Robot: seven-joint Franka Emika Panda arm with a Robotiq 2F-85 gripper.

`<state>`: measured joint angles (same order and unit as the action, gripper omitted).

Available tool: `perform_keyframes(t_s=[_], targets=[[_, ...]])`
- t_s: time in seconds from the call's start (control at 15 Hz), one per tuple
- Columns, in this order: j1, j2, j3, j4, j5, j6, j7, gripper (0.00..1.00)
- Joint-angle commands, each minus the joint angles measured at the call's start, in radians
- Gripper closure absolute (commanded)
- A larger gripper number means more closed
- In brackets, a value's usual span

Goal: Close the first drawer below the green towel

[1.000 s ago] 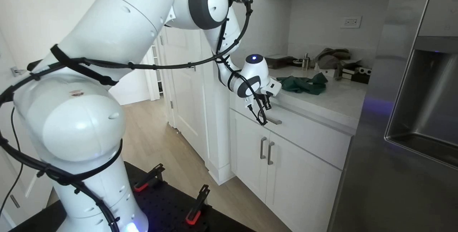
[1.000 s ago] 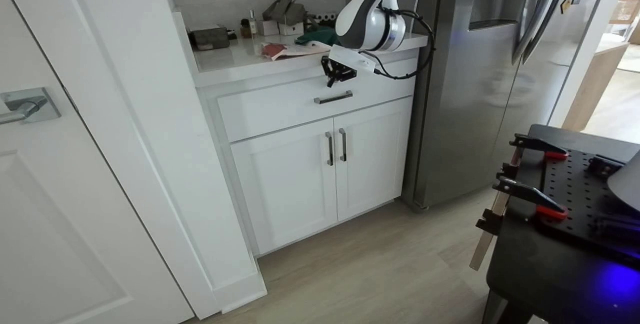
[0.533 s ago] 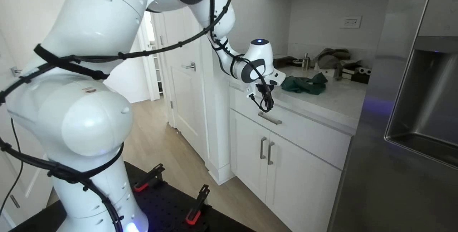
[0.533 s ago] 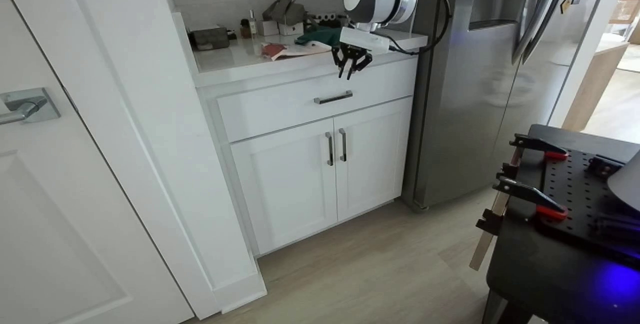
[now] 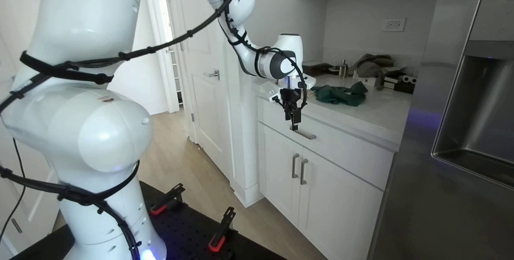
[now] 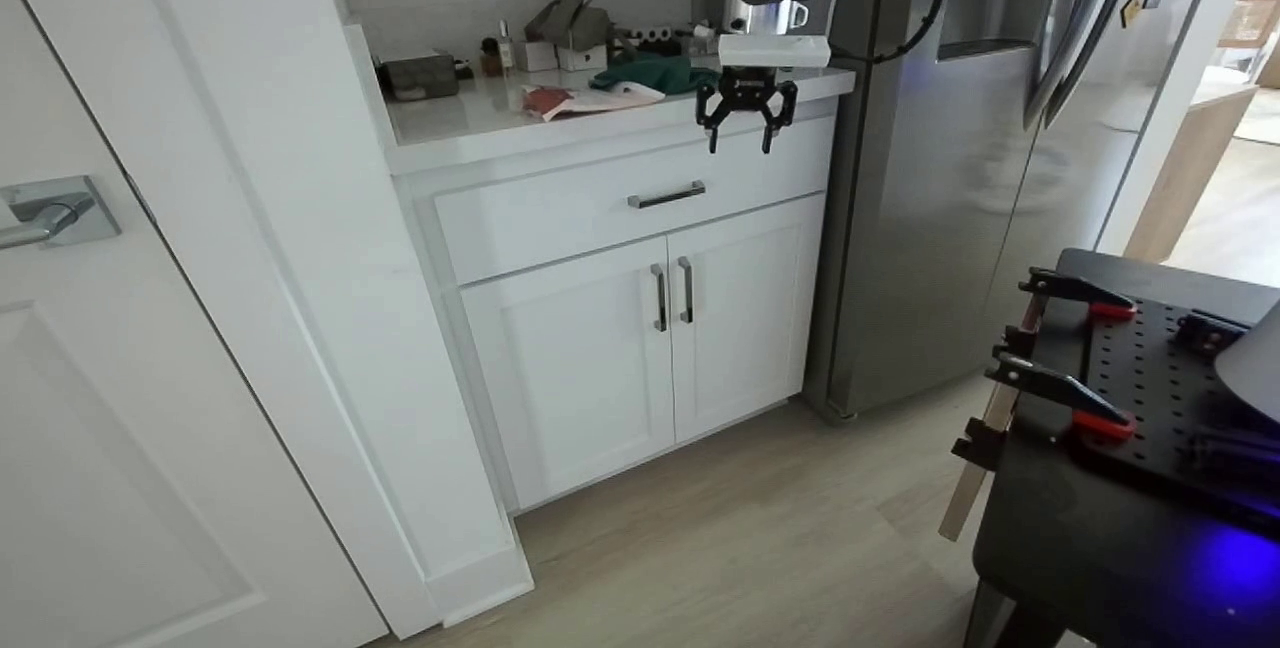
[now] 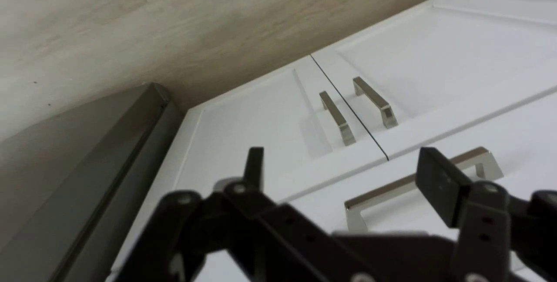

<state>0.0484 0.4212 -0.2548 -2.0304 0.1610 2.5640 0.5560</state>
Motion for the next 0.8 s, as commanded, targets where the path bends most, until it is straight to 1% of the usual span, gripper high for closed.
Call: perform_keyframes(t_s=[0.0, 0.2, 0.4, 0.53, 0.6, 0.73], targets=[[0.002, -0.131, 0.019, -0.064, -0.056, -0.158, 0.021, 0.0], [-0.007, -0.193, 0.048, -0.057, -0.079, -0.306, 0.025, 0.0], [-0.014, -0.245, 0.08, -0.051, -0.08, -0.401, 0.023, 0.0], [-0.016, -0.265, 0.098, -0.051, -0.077, -0.423, 0.033, 0.0], [-0.03, -0.221, 0.102, -0.024, -0.064, -0.396, 0.005, 0.0], [-0.032, -0.226, 0.111, -0.024, -0.063, -0.398, 0.004, 0.0]])
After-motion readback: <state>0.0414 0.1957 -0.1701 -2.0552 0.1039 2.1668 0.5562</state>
